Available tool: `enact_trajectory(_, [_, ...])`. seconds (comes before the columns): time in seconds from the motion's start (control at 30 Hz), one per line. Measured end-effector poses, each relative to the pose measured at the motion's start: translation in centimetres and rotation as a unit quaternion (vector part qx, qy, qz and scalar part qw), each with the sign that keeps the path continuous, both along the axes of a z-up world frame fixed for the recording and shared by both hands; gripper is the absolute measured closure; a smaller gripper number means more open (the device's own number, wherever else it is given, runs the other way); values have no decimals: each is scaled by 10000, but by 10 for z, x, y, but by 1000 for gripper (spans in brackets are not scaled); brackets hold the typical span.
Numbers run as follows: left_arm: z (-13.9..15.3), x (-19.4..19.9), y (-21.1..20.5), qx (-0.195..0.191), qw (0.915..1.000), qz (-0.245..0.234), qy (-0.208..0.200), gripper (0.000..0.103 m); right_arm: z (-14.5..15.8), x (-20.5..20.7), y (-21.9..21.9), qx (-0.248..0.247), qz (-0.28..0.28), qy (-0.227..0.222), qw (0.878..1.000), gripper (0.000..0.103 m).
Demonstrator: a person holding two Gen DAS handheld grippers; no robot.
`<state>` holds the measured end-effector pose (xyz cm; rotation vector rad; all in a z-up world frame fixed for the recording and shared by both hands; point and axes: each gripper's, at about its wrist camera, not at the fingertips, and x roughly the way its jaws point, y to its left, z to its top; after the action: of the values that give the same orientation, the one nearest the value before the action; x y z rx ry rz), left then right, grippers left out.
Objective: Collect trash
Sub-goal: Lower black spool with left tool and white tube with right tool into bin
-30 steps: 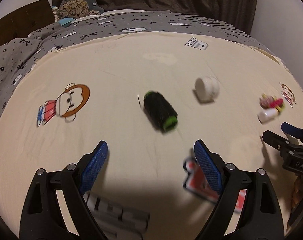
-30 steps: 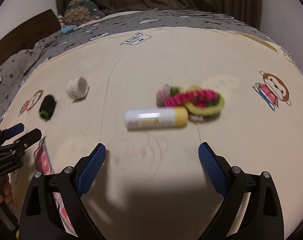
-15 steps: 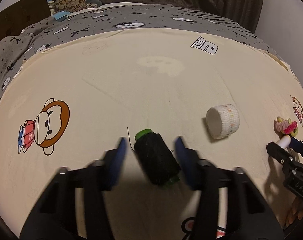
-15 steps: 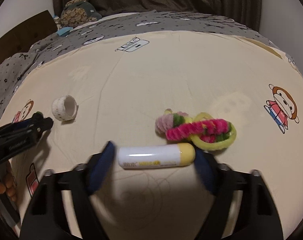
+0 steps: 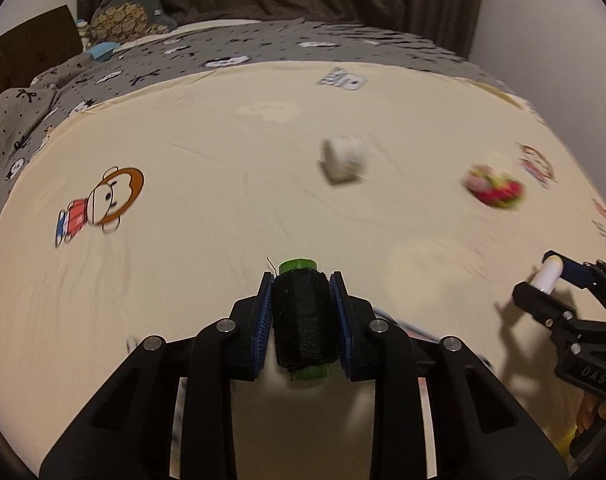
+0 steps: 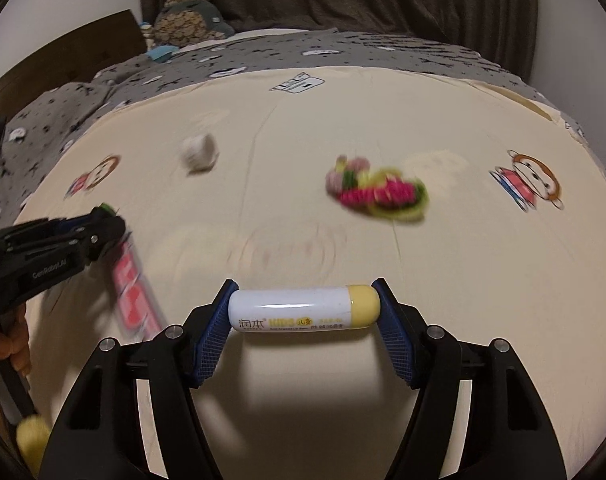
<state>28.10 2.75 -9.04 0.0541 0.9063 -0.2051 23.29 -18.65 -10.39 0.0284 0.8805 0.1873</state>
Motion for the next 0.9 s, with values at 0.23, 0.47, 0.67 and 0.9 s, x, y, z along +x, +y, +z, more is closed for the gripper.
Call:
enact_trajectory(0.23, [23,-78,-11,-339,9987,-277,-270,77,20,-76,-17,-24,198,-323,9993,34])
enact_trajectory(0.47, [27,-159,-23,-588,9952,-628,-465,77,27,-145,-22,-229,417,-695,9964,34])
enact_trajectory(0.67, [13,-216,-33,-622,9928,-932,-435,77,19,-191,-31,-72,383,-700,9968,34])
enact_trajectory(0.9, [-30,-255,-45,-636,9905,-1221,13,77,-15,-226,-44,142,37,-302,9994,34])
